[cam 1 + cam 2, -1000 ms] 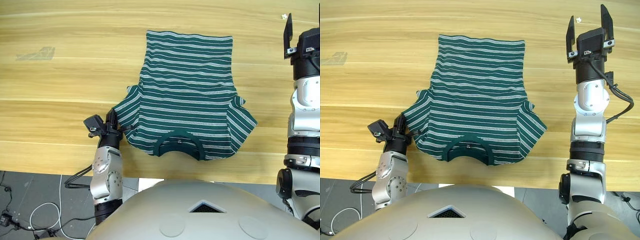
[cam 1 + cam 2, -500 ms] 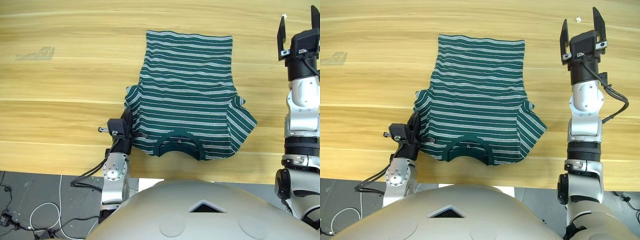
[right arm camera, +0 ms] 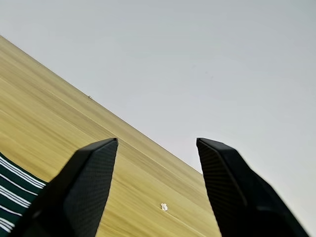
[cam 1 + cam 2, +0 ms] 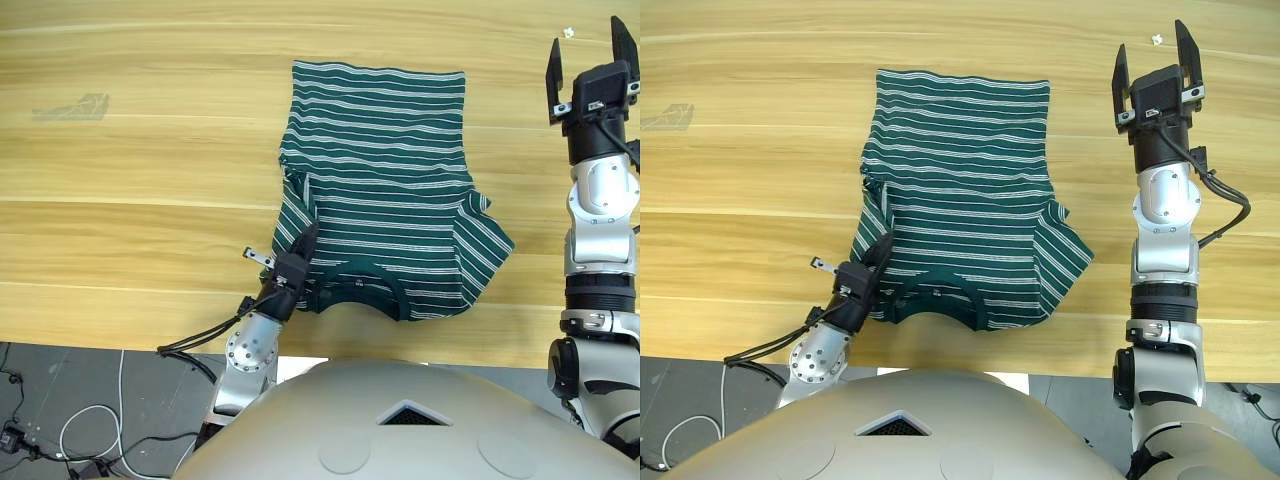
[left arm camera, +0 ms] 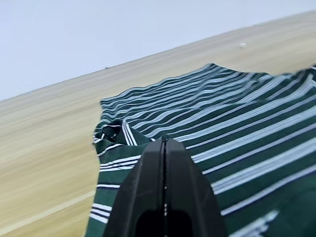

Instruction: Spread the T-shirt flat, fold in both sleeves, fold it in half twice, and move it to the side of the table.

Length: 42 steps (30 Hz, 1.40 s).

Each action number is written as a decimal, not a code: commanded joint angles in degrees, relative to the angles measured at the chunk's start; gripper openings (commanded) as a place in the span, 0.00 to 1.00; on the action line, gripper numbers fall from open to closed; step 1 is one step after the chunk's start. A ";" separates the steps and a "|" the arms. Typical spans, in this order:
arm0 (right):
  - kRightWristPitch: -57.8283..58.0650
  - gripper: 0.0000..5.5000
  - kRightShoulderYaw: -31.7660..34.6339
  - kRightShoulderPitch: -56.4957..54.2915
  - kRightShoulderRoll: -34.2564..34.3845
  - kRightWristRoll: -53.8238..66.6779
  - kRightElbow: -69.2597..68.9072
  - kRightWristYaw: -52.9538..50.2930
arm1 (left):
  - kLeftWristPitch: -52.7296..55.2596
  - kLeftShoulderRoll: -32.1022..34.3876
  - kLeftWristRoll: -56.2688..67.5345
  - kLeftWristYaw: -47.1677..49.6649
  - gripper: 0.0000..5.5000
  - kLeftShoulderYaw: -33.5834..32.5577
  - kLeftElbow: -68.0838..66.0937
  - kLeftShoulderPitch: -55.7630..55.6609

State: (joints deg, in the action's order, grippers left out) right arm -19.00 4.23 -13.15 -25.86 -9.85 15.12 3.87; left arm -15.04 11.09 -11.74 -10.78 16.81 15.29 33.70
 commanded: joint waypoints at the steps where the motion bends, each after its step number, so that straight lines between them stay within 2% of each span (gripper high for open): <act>1: 0.07 0.54 -0.29 0.38 0.62 -0.10 -0.38 0.25 | 1.73 2.32 -4.58 -0.44 0.00 1.45 -1.86 -0.54; 7: 0.09 0.54 -0.29 0.63 0.92 -0.17 -0.38 0.14 | 2.32 3.35 -6.63 0.12 0.00 1.68 -1.99 -1.26; 13: 0.62 0.54 -0.02 1.44 1.34 1.51 -0.61 1.25 | 0.28 5.09 -6.72 -1.49 0.17 3.24 -0.35 -0.99; 15: 1.73 0.54 -0.08 1.97 1.75 3.74 -1.32 3.24 | -0.74 6.43 -6.32 -3.19 0.18 4.48 1.15 -0.65; 20: 5.39 0.54 2.49 6.33 1.65 13.65 -5.22 11.00 | -3.55 8.94 -0.75 -7.86 0.18 6.40 5.19 -0.54; 23: 11.91 0.54 5.82 13.09 -0.62 26.18 -10.19 21.65 | -2.49 8.07 4.86 -8.90 0.18 6.19 8.34 -0.88; 25: 19.09 0.54 8.87 16.70 -2.92 36.61 -10.22 32.14 | -0.68 6.34 8.80 -7.49 0.18 3.98 10.79 -1.51; 27: 24.57 0.54 12.45 19.58 -5.76 43.96 -6.77 41.89 | 1.22 3.98 10.94 -3.49 0.18 -1.37 13.08 -3.10; 31: 31.31 0.54 16.22 22.75 -10.70 48.34 -0.14 53.17 | 4.53 2.83 12.92 3.74 0.18 -16.53 15.00 -6.98; 33: 33.31 0.54 15.48 22.81 -11.98 47.62 1.09 56.11 | 4.47 3.14 10.77 5.86 0.18 -20.92 15.12 -7.98; 37: 36.12 0.54 12.31 23.88 -13.96 45.43 0.04 61.15 | 3.84 3.27 9.05 5.62 0.18 -22.63 15.74 -7.53; 42: 37.45 0.54 9.92 24.54 -14.35 43.84 -1.79 64.58 | 2.15 2.27 5.74 5.11 0.18 -19.64 14.46 -6.75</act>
State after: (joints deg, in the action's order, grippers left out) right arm 17.97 15.35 11.00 -39.30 35.58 14.57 67.84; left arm -12.49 13.77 -4.59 -5.31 -4.08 30.17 26.36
